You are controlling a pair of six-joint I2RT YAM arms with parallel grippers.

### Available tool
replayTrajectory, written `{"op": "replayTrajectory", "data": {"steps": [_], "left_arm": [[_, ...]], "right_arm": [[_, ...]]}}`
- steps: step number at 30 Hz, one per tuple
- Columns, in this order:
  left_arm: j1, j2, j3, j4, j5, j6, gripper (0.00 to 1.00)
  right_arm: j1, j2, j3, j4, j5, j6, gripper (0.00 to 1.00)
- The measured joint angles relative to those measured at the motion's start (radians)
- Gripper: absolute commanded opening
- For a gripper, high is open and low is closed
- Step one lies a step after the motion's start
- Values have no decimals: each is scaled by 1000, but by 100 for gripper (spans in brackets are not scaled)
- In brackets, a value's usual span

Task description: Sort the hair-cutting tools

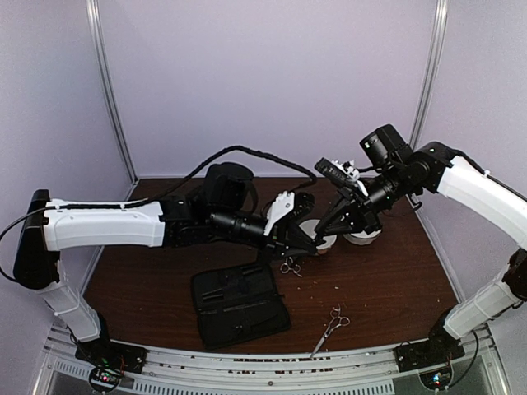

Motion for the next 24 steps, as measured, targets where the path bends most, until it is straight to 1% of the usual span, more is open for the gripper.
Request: {"op": "replayTrajectory", "data": {"steps": [1, 3, 7, 12, 14, 19, 24], "left_arm": [[0, 0, 0, -3, -12, -1, 8], [-4, -3, -1, -23, -49, -9, 6], [-5, -22, -29, -64, -116, -42, 5], [-6, -44, -113, -139, -206, -114, 6], [-10, -44, -177, -183, -250, -166, 5], [-14, -41, -242, -206, -292, -227, 6], [-14, 3, -252, -207, -302, -241, 6]], "right_arm": [[-1, 0, -3, 3, 6, 0, 20], [-6, -2, -18, 19, 17, 10, 25], [-28, -36, -95, 85, 47, 45, 30], [-80, -121, -238, 208, 83, 106, 31], [-105, -146, -322, 283, 126, 150, 31], [-111, -142, -444, 422, 230, 218, 30], [-111, -62, -485, 500, 238, 255, 29]]}}
